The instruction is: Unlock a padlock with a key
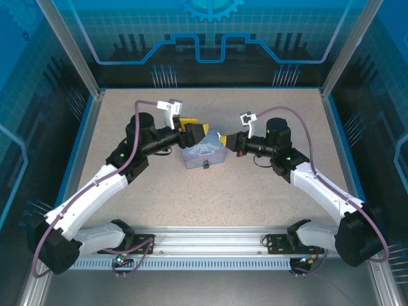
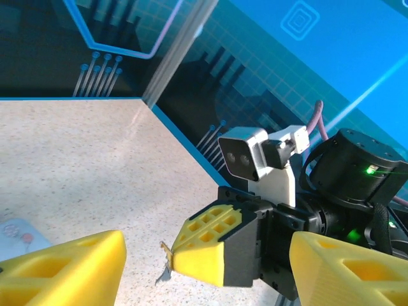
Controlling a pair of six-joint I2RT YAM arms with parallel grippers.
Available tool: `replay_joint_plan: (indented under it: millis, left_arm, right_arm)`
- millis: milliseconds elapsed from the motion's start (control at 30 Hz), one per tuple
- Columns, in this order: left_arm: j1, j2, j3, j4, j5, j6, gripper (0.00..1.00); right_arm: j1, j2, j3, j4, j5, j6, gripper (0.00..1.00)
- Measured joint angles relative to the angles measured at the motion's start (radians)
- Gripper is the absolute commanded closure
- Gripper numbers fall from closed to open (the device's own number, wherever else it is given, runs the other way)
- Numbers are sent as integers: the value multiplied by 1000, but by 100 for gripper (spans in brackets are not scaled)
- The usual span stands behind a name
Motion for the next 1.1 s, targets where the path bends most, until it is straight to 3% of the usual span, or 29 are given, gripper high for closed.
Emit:
replay_joint_plan:
  millis: [200,433,833,1100]
  left_arm:
    - [7,-45,-152,-72,-69,13,25]
    - [-8,31,-373,-46,-99,-42,21]
    - [-94,313,-438,279,-142,-192,16]
    - [-103,413,-438,410,-191,-301,14]
  right_arm:
    - [0,85,17,-117,64,-42,100]
    - [0,257,81,-182,95,-29,100]
    - [0,463,280,-257,98,-5,100]
    - [3,509,309,-298,54,43,100]
